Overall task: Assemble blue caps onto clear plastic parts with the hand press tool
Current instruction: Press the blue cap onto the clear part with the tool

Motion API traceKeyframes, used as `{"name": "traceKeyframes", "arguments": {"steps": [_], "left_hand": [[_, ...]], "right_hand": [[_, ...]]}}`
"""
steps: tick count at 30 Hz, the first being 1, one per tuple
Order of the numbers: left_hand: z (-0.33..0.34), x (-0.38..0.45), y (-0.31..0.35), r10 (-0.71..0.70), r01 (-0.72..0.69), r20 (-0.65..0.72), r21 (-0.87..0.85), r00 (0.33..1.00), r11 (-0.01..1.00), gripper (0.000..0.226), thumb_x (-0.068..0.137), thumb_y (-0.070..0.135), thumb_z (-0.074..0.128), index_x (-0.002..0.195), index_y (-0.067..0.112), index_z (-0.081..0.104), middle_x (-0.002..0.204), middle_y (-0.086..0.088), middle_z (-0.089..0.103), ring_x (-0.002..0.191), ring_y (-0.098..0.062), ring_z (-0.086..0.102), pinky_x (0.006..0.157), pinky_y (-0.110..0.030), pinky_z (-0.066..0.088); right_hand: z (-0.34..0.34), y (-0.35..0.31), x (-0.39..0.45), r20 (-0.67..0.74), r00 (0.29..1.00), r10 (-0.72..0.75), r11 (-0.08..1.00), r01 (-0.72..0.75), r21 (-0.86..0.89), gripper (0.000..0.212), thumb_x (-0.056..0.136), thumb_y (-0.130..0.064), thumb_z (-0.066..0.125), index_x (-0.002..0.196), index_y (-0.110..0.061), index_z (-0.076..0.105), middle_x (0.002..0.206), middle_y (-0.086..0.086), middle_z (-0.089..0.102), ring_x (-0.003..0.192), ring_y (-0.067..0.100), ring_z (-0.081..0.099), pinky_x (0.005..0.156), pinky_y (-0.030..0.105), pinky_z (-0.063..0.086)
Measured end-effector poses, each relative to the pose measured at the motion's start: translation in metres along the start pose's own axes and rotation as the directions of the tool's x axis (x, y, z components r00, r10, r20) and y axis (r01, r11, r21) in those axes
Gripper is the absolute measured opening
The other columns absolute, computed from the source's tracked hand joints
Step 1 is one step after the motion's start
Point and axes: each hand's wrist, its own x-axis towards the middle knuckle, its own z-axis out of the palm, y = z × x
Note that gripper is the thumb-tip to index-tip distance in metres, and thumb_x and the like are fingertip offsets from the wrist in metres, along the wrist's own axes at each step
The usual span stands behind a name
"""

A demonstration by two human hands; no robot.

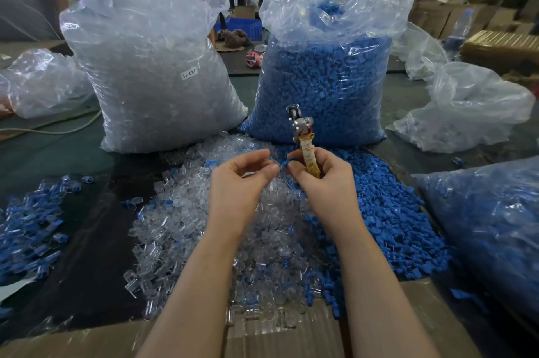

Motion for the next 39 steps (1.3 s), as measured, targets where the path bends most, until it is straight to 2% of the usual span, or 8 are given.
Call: {"name": "traceKeyframes", "arguments": {"steps": [3, 7, 10, 15, 21, 26, 33, 39], "left_hand": [[-0.002, 0.0, -0.001, -0.019, 0.019, -0.021, -0.013, 1.0, 1.0, 0.034, 0.072, 0.006, 0.084, 0.101, 0.019, 0.073, 0.082, 0.004, 0.075, 0.083, -0.013, 0.072, 0.082, -0.033, 0.059], [-0.003, 0.0, -0.002, -0.021, 0.02, -0.044, -0.033, 0.999, 0.999, 0.03, 0.069, 0.009, 0.086, 0.096, 0.017, 0.074, 0.077, 0.001, 0.074, 0.075, -0.014, 0.072, 0.071, -0.026, 0.058], [-0.003, -0.001, -0.002, -0.016, 0.014, -0.048, -0.047, 0.999, 0.999, 0.025, 0.069, 0.012, 0.086, 0.091, 0.016, 0.074, 0.079, -0.002, 0.075, 0.075, -0.015, 0.073, 0.067, -0.021, 0.056], [-0.002, -0.001, -0.002, 0.002, -0.002, -0.06, 0.005, 0.998, 1.0, 0.02, 0.071, 0.014, 0.086, 0.086, 0.016, 0.072, 0.077, -0.004, 0.075, 0.077, -0.021, 0.074, 0.068, -0.026, 0.058], [0.0, -0.002, 0.001, -0.029, 0.029, -0.047, -0.012, 0.998, 1.0, 0.014, 0.075, 0.01, 0.082, 0.085, 0.013, 0.073, 0.077, -0.004, 0.075, 0.077, -0.019, 0.074, 0.069, -0.025, 0.057], [0.003, -0.003, 0.007, -0.064, 0.06, -0.057, -0.072, 0.996, 0.996, 0.012, 0.077, 0.004, 0.08, 0.084, 0.01, 0.073, 0.075, -0.007, 0.075, 0.074, -0.018, 0.074, 0.066, -0.021, 0.056], [0.006, -0.006, 0.009, -0.065, 0.057, -0.068, -0.112, 0.996, 0.992, 0.01, 0.077, 0.003, 0.079, 0.085, 0.003, 0.073, 0.074, -0.011, 0.075, 0.07, -0.018, 0.074, 0.062, -0.018, 0.055], [0.008, -0.007, 0.011, -0.092, 0.079, -0.067, -0.177, 0.993, 0.981, 0.009, 0.078, 0.0, 0.078, 0.084, 0.004, 0.073, 0.074, -0.012, 0.075, 0.07, -0.017, 0.074, 0.062, -0.019, 0.055]], "right_hand": [[0.001, 0.0, 0.0, -0.013, 1.0, -0.005, 1.0, 0.004, -0.007, 0.014, 0.087, -0.015, 0.073, 0.082, -0.027, 0.068, 0.071, -0.012, 0.068, 0.067, 0.002, 0.06, 0.066, 0.02, 0.053], [0.004, -0.001, 0.0, -0.043, 0.999, -0.028, 1.0, 0.028, 0.001, 0.016, 0.085, -0.014, 0.074, 0.079, -0.026, 0.066, 0.066, -0.015, 0.064, 0.061, -0.003, 0.056, 0.059, 0.012, 0.047], [0.004, -0.001, 0.001, -0.052, 0.998, -0.032, 0.999, 0.033, 0.004, 0.014, 0.086, -0.015, 0.075, 0.079, -0.024, 0.066, 0.066, -0.014, 0.064, 0.062, -0.003, 0.056, 0.06, 0.011, 0.047], [0.004, -0.001, 0.0, -0.045, 0.997, -0.065, 0.998, 0.065, 0.005, 0.017, 0.087, -0.016, 0.074, 0.077, -0.025, 0.063, 0.064, -0.014, 0.061, 0.059, -0.002, 0.052, 0.058, 0.011, 0.045], [0.004, 0.001, -0.001, -0.005, 0.996, -0.092, 0.996, 0.092, -0.01, 0.018, 0.088, -0.014, 0.072, 0.079, -0.027, 0.064, 0.065, -0.014, 0.062, 0.06, -0.001, 0.053, 0.058, 0.013, 0.045], [0.006, 0.001, -0.001, -0.026, 0.993, -0.115, 0.993, 0.115, -0.022, 0.014, 0.088, -0.017, 0.072, 0.08, -0.024, 0.063, 0.072, 0.0, 0.063, 0.062, 0.006, 0.053, 0.059, 0.025, 0.047], [0.005, 0.001, -0.002, -0.029, 0.993, -0.118, 0.993, 0.117, -0.025, 0.013, 0.089, -0.015, 0.072, 0.082, -0.022, 0.063, 0.071, -0.001, 0.062, 0.062, 0.007, 0.054, 0.06, 0.027, 0.048], [0.005, 0.002, -0.003, -0.033, 0.992, -0.124, 0.991, 0.123, -0.054, 0.013, 0.088, -0.015, 0.072, 0.081, -0.019, 0.062, 0.07, 0.003, 0.061, 0.062, 0.012, 0.053, 0.061, 0.037, 0.049]]}}
